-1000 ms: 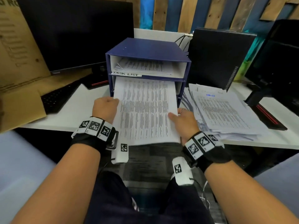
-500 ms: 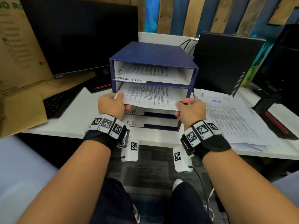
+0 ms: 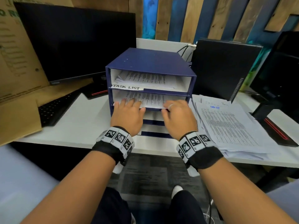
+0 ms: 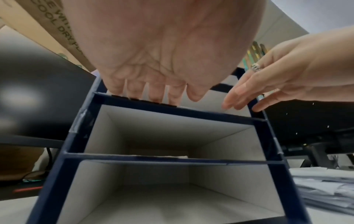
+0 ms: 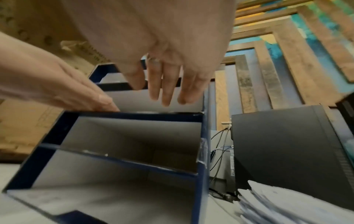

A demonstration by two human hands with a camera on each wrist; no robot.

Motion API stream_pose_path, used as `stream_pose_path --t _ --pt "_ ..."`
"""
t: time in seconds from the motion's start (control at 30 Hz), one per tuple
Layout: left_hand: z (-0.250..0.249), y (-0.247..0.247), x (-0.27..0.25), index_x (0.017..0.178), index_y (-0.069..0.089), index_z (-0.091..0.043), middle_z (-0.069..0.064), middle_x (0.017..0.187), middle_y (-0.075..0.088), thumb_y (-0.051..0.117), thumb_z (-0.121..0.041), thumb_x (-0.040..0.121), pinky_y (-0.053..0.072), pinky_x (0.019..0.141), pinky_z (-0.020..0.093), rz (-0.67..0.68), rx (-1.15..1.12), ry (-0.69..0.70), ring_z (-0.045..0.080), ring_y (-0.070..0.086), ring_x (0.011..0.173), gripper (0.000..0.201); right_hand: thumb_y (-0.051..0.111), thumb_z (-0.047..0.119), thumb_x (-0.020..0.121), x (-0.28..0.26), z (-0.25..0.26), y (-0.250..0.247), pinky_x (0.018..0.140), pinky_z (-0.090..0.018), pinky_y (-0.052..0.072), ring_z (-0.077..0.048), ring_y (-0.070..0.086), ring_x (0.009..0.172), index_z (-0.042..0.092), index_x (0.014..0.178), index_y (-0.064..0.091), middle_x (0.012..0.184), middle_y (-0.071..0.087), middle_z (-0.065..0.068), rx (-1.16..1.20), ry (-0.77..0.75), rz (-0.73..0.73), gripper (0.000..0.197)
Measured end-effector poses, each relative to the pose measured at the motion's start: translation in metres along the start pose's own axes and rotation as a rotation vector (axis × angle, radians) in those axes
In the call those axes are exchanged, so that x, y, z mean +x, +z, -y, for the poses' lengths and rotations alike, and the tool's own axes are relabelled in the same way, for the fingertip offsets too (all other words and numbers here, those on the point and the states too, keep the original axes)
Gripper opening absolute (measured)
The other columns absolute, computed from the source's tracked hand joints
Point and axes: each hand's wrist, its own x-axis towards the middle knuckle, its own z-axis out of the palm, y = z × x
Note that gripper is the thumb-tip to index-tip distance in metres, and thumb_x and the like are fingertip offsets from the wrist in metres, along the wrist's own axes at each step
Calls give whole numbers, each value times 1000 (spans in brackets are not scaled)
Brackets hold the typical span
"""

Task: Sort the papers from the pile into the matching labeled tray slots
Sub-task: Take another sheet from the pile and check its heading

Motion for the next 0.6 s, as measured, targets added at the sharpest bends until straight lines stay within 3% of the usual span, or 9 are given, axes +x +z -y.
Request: stream_pose_path --t 0.07,0.17,0.23,0.3,0.37,0.47,0.53,0.6 --pt "5 3 10 138 48 -24 1 143 50 15 -47 99 26 110 51 46 41 5 32 41 132 56 44 37 103 7 1 6 98 -38 44 -23 54 122 16 124 66 130 64 0 -123 -93 181 38" --pt "4 4 18 138 48 -25 1 142 52 13 -49 99 22 114 52 109 35 -33 32 42 132 58 41 39 104 16 1 6 94 -39 45 -25 57 116 15 122 63 126 64 -2 -149 -94 247 37" --pt "-3 -4 15 128 57 -20 3 129 61 27 -41 99 30 110 49 14 -32 -38 31 51 120 46 43 35 104 16 -2 3 97 -37 45 -24 57 117 14 127 62 128 62 -4 -46 -79 256 36" --pt "-19 -15 3 112 64 -16 3 108 68 42 -27 95 44 95 44 -171 -179 -27 28 56 102 30 45 29 104 9 -9 -3 106 -34 41 -21 55 124 15 133 61 135 61 -4 128 -27 207 36" --pt "-43 -22 -8 99 68 -17 -1 94 69 47 -19 89 49 81 40 -283 -326 -14 25 57 93 24 48 24 102 -3 -22 -10 104 -31 43 -17 58 118 18 126 67 121 68 1 234 46 61 31" --pt "-89 -20 -13 89 66 -21 -4 85 67 45 -17 88 50 70 36 -150 -485 9 20 58 83 21 51 19 97 -16 -54 -19 82 -31 52 -14 60 81 20 105 72 82 65 8 267 193 -106 23" --pt "-117 -11 -10 88 66 -21 -4 84 67 44 -18 89 52 69 37 -31 -529 79 21 60 81 22 51 19 97 -19 -81 -25 74 -33 53 -18 60 74 17 103 72 81 67 2 213 309 -84 21" --pt "-142 1 -7 88 68 -21 -2 85 70 42 -21 89 55 72 39 81 -553 143 23 63 82 26 52 18 97 -21 -112 -27 78 -34 53 -26 65 86 15 106 72 96 72 -7 112 408 11 22"
